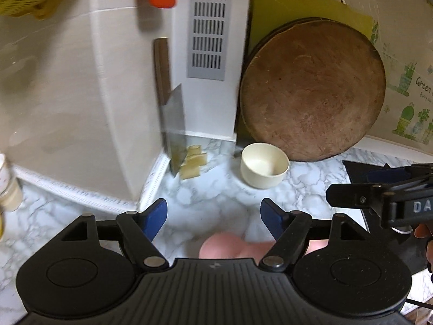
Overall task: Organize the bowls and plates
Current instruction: 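Raise both tools and move them to the cream bowl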
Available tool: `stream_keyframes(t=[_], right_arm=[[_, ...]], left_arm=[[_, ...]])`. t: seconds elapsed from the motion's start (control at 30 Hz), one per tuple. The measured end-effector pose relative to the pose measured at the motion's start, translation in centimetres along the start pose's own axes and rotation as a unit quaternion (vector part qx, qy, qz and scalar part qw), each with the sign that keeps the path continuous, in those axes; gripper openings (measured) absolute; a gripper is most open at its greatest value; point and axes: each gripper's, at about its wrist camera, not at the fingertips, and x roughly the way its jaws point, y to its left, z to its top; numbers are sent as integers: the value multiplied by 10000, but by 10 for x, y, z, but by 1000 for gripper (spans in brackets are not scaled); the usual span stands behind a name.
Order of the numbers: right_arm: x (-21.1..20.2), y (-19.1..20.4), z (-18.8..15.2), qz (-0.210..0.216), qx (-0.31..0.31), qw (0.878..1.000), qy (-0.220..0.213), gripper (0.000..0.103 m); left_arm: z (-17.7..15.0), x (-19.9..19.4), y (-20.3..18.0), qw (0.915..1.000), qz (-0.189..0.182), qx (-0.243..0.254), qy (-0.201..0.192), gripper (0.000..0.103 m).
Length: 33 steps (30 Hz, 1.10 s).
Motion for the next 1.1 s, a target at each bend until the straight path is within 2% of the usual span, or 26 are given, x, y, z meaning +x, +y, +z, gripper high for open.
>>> stream_keyframes(t=[0.2,0.33,0.6,1.0,1.1], right_arm=[[29,-53,13,-406,417,9983,25,102],[55,-82,24,-649,673,9956,34,100],[113,-122,43,-839,1085,9903,241,97],[192,-150,50,-951,1473,9824,647,79],[206,-155,51,-985,1582,9799,709,70]], left_arm=[[22,50,-24,9999,-1,94,99,76],[38,90,-30,9994,-85,-43,328,76],[55,172,-44,9974,58,-177,702,76],[63,259,-48,9925,233,-453,1111,75],[64,272,-49,9917,270,-441,1181,74]])
